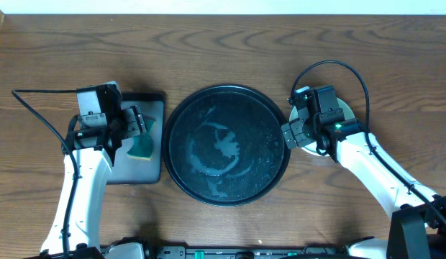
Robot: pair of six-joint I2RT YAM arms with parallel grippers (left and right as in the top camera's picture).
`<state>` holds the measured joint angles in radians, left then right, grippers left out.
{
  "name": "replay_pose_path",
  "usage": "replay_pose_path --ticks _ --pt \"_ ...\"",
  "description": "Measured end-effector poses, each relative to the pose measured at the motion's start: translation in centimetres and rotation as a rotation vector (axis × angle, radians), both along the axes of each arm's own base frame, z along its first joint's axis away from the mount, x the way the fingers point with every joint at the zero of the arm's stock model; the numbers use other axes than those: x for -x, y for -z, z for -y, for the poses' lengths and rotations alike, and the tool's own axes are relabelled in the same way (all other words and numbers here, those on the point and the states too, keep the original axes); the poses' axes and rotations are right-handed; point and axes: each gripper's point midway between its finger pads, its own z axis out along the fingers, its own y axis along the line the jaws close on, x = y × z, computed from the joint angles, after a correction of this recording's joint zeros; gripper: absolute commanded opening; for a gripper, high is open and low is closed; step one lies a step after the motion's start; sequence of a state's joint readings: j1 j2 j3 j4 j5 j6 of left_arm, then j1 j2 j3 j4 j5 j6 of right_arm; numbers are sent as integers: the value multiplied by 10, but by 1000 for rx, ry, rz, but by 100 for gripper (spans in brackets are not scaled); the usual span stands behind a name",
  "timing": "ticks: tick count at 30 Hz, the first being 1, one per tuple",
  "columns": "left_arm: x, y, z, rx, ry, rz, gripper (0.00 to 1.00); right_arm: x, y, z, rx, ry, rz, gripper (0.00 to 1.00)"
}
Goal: Clean dirty plates on tray and stack at the side
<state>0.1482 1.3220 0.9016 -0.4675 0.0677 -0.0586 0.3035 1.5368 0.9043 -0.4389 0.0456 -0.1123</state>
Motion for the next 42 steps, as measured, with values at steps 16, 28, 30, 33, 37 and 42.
replay_pose_path --ticks 16,28,30,33,37,42 --pt "0 0 0 0 0 0 79 0 0 0 0 0 0 99" --pt "0 0 0 0 0 0 79 0 0 0 0 0 0 99" --pt "0 0 0 0 0 0 79 0 0 0 1 0 -2 99" --pt "0 0 0 0 0 0 80 1 0 0 1 0 -4 99" --pt "0 0 0 0 0 0 79 2 -19 1 -15 0 49 99" --pt "0 0 0 0 0 0 80 13 -75 4 -68 0 218 99"
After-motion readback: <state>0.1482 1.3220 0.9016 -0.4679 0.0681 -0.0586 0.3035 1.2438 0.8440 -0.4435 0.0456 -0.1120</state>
